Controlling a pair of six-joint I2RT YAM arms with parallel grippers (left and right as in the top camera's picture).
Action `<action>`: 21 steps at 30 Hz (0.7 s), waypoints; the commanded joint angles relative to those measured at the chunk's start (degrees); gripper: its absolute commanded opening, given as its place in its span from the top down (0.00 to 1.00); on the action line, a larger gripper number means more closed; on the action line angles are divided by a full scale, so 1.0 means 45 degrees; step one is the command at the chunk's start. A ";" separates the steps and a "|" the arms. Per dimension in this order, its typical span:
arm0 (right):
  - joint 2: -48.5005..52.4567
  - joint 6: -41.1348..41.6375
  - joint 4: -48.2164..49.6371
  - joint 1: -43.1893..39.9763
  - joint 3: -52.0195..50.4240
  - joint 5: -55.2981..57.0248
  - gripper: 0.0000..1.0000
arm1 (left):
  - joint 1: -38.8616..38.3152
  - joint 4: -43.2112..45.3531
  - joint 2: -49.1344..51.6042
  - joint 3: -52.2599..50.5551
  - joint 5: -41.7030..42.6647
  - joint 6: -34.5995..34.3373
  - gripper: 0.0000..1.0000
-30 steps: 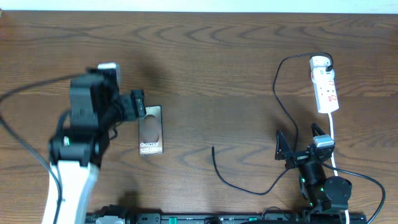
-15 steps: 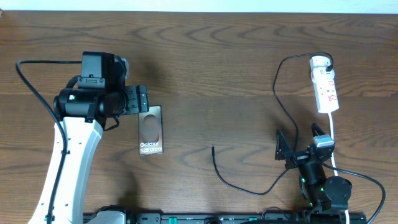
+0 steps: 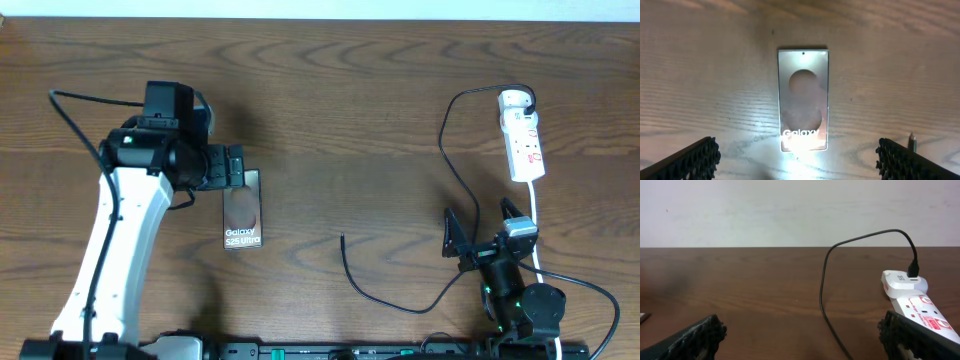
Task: Plug charger to phone and switch on socket
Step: 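Move the left gripper over the silver Galaxy phone and lower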
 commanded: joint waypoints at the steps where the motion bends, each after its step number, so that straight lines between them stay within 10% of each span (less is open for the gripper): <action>1: -0.0010 0.0102 -0.0068 0.0117 -0.0015 0.0049 0.01 | -0.0136 -0.0058 0.0525 -0.0432 0.0058 0.0005 0.00; 21: -0.0010 0.0102 -0.0063 0.0117 -0.0015 0.0049 0.01 | -0.1035 0.2662 0.1030 -0.3041 -0.1093 -0.1569 0.01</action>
